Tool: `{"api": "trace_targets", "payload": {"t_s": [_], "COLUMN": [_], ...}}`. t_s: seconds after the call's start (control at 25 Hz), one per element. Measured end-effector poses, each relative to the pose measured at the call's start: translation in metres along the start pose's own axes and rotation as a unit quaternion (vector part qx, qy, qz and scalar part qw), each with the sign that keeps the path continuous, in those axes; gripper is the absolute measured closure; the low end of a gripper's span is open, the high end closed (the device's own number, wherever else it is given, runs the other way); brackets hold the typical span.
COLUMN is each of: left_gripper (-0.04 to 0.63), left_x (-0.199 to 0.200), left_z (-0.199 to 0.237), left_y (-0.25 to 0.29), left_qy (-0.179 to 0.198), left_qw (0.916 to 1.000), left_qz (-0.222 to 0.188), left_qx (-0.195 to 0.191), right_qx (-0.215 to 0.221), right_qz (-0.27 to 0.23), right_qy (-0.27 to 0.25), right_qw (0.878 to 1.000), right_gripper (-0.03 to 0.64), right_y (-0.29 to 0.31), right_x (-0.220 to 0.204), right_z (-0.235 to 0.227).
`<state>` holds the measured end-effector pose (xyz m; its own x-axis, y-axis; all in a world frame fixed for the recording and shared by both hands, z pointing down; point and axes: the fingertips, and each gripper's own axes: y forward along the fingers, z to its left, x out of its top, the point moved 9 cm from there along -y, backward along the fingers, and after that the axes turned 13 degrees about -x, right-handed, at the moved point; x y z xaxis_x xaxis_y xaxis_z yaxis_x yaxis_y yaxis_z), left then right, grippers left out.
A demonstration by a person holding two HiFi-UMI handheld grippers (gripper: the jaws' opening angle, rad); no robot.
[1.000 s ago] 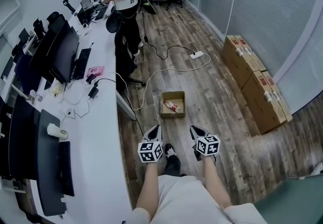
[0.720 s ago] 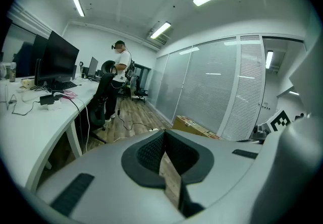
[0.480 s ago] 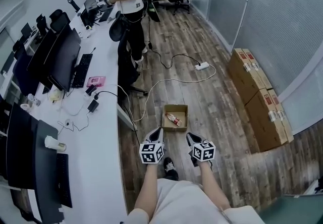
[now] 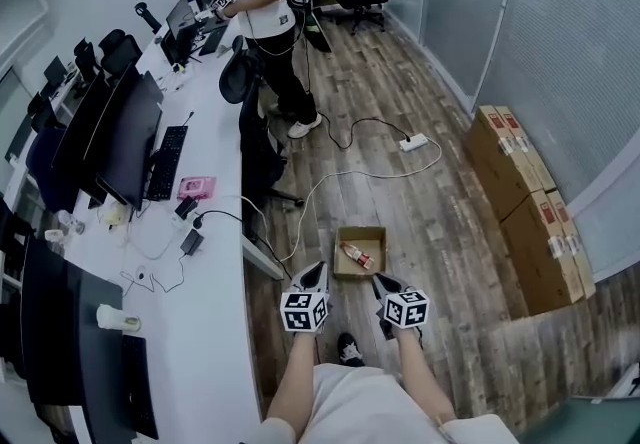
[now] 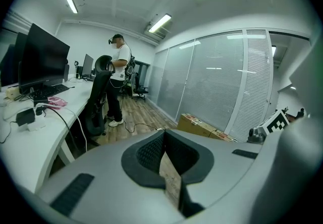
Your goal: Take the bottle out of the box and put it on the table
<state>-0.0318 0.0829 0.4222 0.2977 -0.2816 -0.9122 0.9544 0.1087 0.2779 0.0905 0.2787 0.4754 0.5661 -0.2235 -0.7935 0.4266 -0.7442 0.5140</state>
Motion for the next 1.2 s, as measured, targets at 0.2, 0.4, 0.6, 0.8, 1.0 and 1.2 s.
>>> {"api": "trace_targets", "payload": {"t_s": [0.2, 0.4, 0.6, 0.8, 1.0, 1.2], "left_gripper": [0.580, 0.580, 0.580, 0.581, 0.580, 0.580], "left_x": [-0.004, -0.003, -0.006, -0.008, -0.014, -0.025], "left_z": [0.021, 0.041, 0.056, 0.073, 0.091, 0.113], "left_y": [0.012, 0.014, 0.011, 0.007, -0.001, 0.008], "left_qy": [0.000, -0.018, -0.034, -0.060, -0.087, -0.113], "left_qw": [0.9996, 0.9996, 0.9994, 0.9981, 0.9949, 0.9910], "left_qz": [0.020, 0.011, 0.001, -0.010, -0.017, -0.011], "left_qx": [-0.021, -0.017, -0.011, 0.011, 0.050, 0.072], "right_qx": [-0.018, -0.026, -0.031, -0.021, 0.002, 0.025], "right_qz": [-0.003, 0.007, 0.016, 0.033, 0.062, 0.084], "right_qy": [0.031, 0.024, 0.014, -0.005, -0.034, -0.056], "right_qw": [0.999, 0.999, 0.999, 0.999, 0.997, 0.995], "right_gripper": [0.577, 0.577, 0.577, 0.577, 0.577, 0.577], "right_y": [0.026, 0.037, 0.049, 0.071, 0.103, 0.140], "right_x": [0.003, 0.008, 0.013, 0.025, 0.035, 0.048], "right_z": [-0.003, -0.004, -0.004, -0.003, 0.003, 0.006]}}
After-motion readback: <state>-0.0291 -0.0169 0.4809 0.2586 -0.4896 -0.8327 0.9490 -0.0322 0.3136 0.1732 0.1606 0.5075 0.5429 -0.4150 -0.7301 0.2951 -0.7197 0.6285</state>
